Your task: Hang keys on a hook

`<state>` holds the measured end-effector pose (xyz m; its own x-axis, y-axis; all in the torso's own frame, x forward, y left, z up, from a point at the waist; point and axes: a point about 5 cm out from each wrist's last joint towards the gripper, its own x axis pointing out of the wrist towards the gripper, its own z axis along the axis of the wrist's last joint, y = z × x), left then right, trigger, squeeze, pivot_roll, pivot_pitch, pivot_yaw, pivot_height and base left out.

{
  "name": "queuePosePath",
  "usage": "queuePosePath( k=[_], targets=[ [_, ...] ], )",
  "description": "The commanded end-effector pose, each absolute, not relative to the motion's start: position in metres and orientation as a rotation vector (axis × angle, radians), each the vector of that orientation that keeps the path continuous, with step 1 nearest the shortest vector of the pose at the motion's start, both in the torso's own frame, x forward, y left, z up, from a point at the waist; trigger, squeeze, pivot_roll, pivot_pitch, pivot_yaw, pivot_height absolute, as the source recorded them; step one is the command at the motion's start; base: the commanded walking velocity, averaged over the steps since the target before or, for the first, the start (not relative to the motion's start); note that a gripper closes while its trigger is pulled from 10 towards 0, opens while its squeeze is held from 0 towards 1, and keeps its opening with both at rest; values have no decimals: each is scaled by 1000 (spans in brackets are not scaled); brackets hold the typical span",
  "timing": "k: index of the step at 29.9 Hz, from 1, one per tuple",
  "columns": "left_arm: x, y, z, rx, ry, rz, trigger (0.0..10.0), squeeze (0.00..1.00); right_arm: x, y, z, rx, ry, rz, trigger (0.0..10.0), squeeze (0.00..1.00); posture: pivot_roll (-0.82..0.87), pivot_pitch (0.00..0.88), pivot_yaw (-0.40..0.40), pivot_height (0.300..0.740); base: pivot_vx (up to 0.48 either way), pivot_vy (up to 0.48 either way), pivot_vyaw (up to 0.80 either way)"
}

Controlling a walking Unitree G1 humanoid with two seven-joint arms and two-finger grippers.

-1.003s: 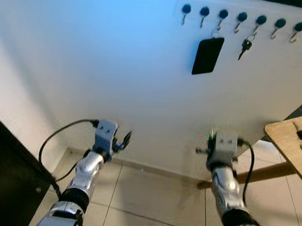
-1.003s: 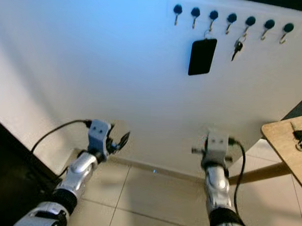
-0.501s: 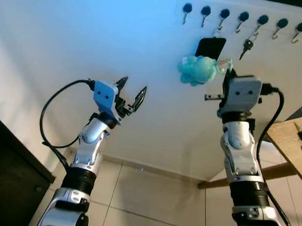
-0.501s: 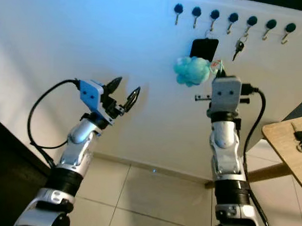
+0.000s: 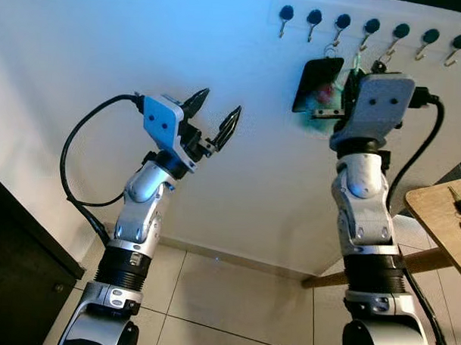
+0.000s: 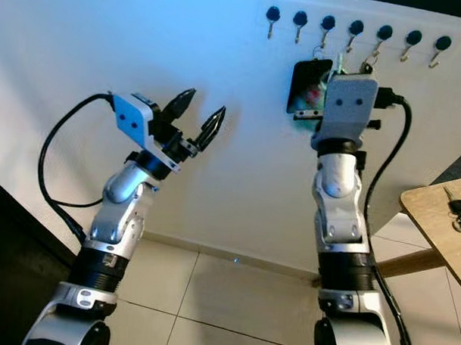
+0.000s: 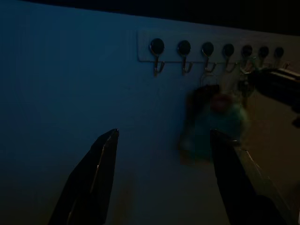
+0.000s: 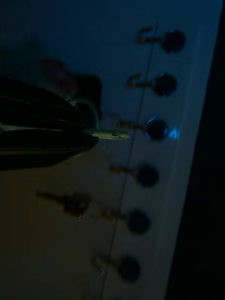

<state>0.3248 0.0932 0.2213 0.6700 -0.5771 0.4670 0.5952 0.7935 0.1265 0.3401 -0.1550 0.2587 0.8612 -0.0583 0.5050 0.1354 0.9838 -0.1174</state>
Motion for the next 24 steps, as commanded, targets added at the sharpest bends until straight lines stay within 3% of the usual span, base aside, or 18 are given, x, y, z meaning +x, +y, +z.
queuePosePath(
  k=[1,24],
  targets=[
    [324,91,225,-47,-520,-662,10000,0,345,-151,258,-148,-498,-76,10000,0,31,74,-53,740,0,0,0],
    [315,79,238,-112,-544,-722,10000,0,370,-115,281,-294,-536,21,10000,0,31,76,-70,740,0,0,0]
  ],
)
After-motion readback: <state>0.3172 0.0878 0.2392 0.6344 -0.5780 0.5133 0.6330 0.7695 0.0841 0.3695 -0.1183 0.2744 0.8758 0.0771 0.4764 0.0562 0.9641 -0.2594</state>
